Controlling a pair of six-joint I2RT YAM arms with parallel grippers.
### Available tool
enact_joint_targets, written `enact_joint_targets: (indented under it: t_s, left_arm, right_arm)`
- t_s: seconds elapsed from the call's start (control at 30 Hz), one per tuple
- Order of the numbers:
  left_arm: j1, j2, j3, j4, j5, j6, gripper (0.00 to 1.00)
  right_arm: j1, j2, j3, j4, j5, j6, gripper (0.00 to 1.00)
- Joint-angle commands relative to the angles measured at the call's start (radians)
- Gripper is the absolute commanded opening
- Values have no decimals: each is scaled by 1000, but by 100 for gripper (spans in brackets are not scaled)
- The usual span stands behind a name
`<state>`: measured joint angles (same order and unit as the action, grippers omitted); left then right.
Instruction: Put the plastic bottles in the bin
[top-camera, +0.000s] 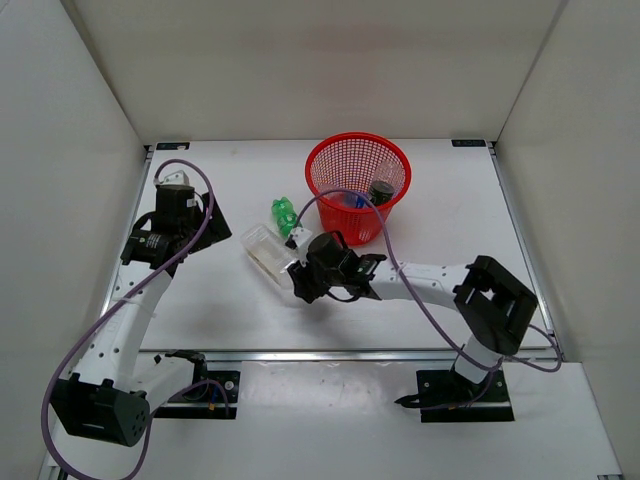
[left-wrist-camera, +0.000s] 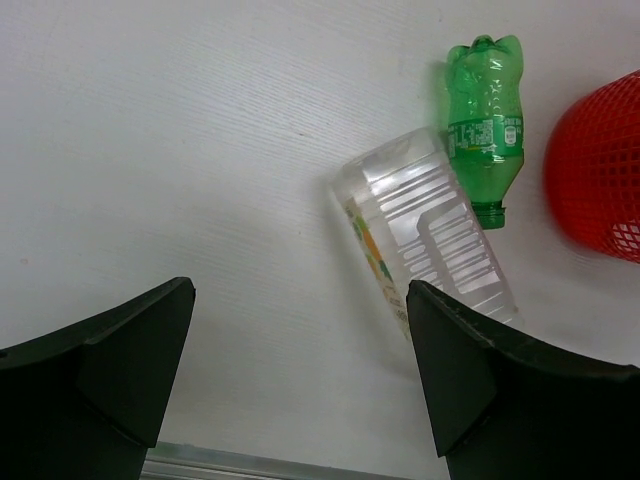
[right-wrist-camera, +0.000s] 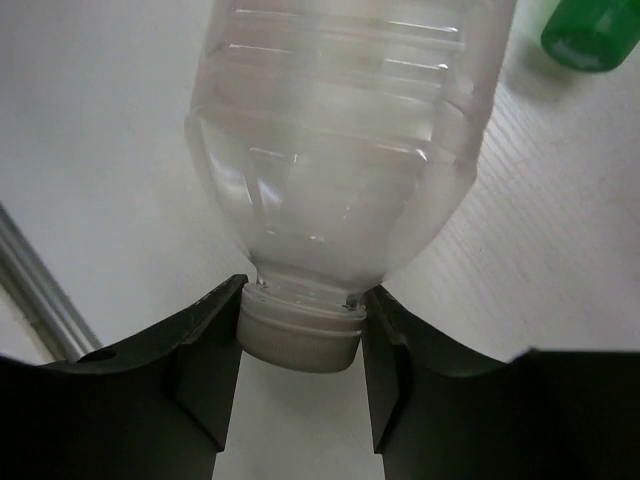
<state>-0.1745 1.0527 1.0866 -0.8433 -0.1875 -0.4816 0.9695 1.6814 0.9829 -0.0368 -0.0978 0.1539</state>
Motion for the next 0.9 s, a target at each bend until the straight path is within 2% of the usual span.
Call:
enact_joint_targets:
  t_s: [0.0, 0.23, 0.43, 0.53, 0.6, 0.63, 0.73, 0.87]
  left_arm:
    - [1, -11, 1, 27, -4, 12, 98]
    - [18, -10, -34, 65, -12, 9, 98]
    - [12, 26, -40, 122, 23, -12, 99]
    - [-86, 81, -28, 187, 13, -29, 99]
    - [-166, 168, -4, 240, -38, -28, 99]
    - [-199, 200, 30, 245, -20, -16, 99]
    - [-212, 357, 100, 259, 31, -37, 99]
    - [-235, 500, 151, 306, 22, -60, 99]
  right_arm:
    - [20, -106, 10, 45, -16, -19, 0]
    - [15, -370, -47, 63, -29, -47, 0]
    - [-113, -492, 48, -41, 32, -98, 0]
    - [-231, -529, 99, -57, 47, -126, 0]
    - [-342, -534, 138, -93, 52, -126, 0]
    - [-369, -525, 143, -103, 14, -126, 0]
    - [-504, -505, 158, -130, -113, -132, 0]
    - [-528, -476, 181, -164, -96, -177, 0]
